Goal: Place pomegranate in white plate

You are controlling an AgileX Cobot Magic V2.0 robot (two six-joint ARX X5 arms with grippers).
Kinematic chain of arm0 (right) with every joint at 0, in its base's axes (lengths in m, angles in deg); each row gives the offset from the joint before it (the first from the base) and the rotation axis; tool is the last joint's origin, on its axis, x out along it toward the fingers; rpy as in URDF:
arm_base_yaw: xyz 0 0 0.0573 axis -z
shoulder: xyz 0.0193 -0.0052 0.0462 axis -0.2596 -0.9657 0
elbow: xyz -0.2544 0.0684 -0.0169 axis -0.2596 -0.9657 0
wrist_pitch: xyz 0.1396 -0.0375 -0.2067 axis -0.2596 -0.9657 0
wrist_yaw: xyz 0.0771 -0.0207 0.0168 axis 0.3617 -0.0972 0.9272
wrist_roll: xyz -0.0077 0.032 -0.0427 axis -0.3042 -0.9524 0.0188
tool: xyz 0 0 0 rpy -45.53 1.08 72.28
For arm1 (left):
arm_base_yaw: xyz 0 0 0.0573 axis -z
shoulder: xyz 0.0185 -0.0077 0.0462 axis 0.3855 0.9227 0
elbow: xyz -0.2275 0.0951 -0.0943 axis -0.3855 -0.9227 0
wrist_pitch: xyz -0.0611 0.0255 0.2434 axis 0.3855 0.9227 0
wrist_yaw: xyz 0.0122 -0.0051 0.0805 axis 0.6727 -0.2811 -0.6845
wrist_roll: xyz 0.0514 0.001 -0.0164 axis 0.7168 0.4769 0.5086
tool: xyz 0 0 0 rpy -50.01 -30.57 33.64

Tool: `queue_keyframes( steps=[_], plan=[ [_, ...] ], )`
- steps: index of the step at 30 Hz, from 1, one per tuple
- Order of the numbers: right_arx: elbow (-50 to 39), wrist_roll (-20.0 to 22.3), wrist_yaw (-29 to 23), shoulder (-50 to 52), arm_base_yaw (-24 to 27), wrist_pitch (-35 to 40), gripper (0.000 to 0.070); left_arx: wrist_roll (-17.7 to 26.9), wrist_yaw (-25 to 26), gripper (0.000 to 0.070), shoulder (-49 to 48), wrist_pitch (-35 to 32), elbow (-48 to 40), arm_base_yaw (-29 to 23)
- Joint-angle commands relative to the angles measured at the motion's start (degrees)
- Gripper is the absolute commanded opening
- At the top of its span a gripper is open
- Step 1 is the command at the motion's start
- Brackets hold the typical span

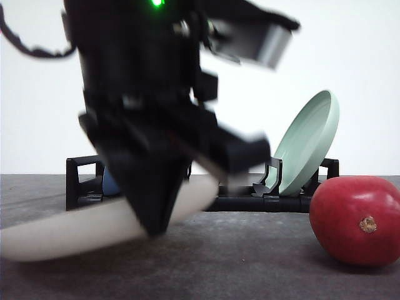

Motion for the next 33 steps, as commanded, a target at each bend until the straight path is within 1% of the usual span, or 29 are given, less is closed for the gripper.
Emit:
queue_keyframes(
  steps=[1,5,6,7,8,11,12,13,14,16,19,26,30,33],
  plan=[
    [0.80,0.37,-0.20,-0.22,-0.25,0.28,0.0632,-0.31,-0.34,0.0000,2.63,-0.27,0.54,0.85],
    [0.80,0.15,-0.18,-0.22,-0.28,0.26,0.0632,-0.34,-0.31,0.0001,4.42,-0.35,0.55,0.63],
    [0.80,0.09,-0.17,-0.22,-0.28,0.26,0.0632,-0.34,-0.32,0.0019,4.45,-0.40,0.55,0.63],
    [0.80,0.01,-0.17,-0.22,-0.28,0.26,0.0632,-0.38,-0.32,0.0077,4.42,-0.46,0.56,0.63],
    [0.80,-0.02,-0.17,-0.22,-0.28,0.26,0.0632,-0.62,-0.32,0.0165,4.30,-0.37,0.65,0.63],
    [0.80,-0.03,-0.18,-0.22,-0.28,0.26,0.0632,-1.57,-0.35,0.0458,3.43,0.09,1.00,0.52],
    [0.80,-0.04,-0.17,-0.22,-0.28,0.26,0.0632,-2.22,-0.35,0.0528,2.96,0.01,1.03,0.52],
    [0.80,-0.04,-0.19,-0.22,-0.33,0.26,0.0632,-3.24,-0.34,0.0571,2.33,-0.11,1.03,0.52],
    [0.80,-0.03,-0.20,-0.22,-0.46,0.26,0.0632,-4.43,-0.33,0.0599,1.54,-0.19,1.03,0.52],
    [0.80,-0.04,-0.21,-0.22,-0.83,0.25,0.0632,-6.56,-0.38,0.0613,-0.27,-0.28,1.03,0.52],
    [0.80,-0.06,-0.42,-0.33,-1.50,-0.10,0.0632,-8.37,-1.16,0.0643,-4.48,-0.14,1.03,0.52],
    [0.80,-2.26,-5.67,-3.67,-3.42,-3.95,0.0632,-13.23,-1.35,0.0647,-17.46,2.14,1.03,0.75],
    [0.80,-3.97,-10.63,-7.92,-4.31,-8.71,0.0633,-13.59,-1.35,0.0643,-26.03,3.73,1.03,1.61],
    [0.80,-4.31,-12.96,-12.10,-4.87,-12.41,0.0633,-13.09,-1.33,0.0643,-32.65,5.26,1.03,2.21]
  ],
)
